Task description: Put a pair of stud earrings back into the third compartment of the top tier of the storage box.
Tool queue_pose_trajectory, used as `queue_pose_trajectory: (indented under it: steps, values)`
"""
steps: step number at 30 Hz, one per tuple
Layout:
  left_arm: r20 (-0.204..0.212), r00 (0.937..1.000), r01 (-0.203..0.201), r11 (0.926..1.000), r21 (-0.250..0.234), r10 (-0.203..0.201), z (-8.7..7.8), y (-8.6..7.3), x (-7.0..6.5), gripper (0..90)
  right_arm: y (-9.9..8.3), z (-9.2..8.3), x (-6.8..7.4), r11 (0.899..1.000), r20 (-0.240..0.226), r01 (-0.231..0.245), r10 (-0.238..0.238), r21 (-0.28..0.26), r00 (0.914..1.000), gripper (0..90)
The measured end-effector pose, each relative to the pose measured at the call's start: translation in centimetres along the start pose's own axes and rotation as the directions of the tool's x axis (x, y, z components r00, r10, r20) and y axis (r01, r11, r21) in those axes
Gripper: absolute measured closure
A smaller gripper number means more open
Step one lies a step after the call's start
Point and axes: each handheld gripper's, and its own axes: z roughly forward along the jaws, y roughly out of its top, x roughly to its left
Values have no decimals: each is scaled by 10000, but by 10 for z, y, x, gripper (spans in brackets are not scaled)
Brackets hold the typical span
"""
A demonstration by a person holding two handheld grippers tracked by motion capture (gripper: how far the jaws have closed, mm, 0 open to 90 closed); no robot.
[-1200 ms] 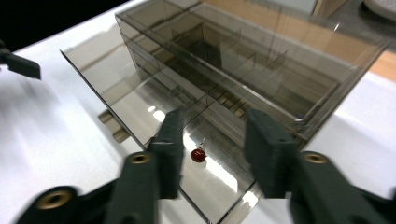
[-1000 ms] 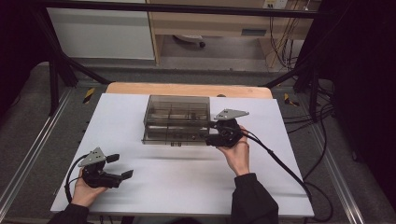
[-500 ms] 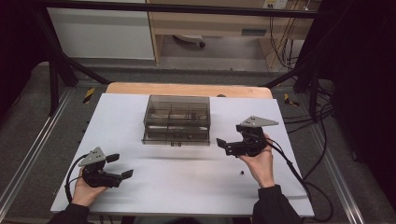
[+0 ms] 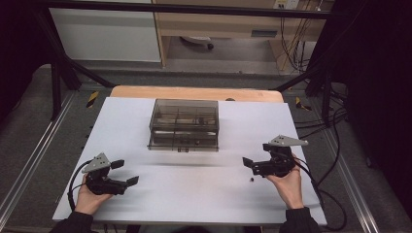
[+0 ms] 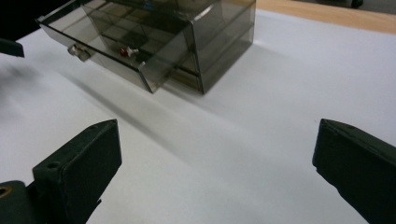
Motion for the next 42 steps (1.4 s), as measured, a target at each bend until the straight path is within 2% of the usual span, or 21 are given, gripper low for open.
queue_pose_trajectory:
  steps: [7,16,26,29,33,36,37,41,42]
  values:
    - [3,10000,-54,10000,-1,54,-1,0,-1,55,-22,2,-5,9991,106,-240,236,359,9997,18]
    - [16,10000,-83,10000,23,83,0,0,-1,55,-38,5,-11,9967,354,-360,335,727,9988,16]
    - [19,10000,-92,10000,34,92,0,-1,-1,55,-58,8,-16,9934,408,-497,456,1038,9981,68]
    - [22,9999,-101,9999,33,101,0,-1,-1,55,-62,8,-16,9917,376,-513,472,1180,9982,111]
    - [31,9999,-117,9999,37,117,0,-1,-2,55,-65,9,-14,9900,527,-314,243,1374,9983,188]
    - [29,9999,-102,9999,42,101,0,-1,-1,55,-66,11,-13,9880,530,-407,332,1493,9980,254]
    - [28,9999,-101,9999,38,101,0,-1,-1,55,-67,12,-13,9873,486,-426,355,1532,9982,305]
    - [35,9999,-112,9999,52,112,0,-1,-2,55,-68,14,-11,9871,412,-489,431,1524,9982,367]
    - [33,9999,-110,9999,57,110,0,-1,-2,55,-69,15,-11,9858,403,-444,383,1618,9985,411]
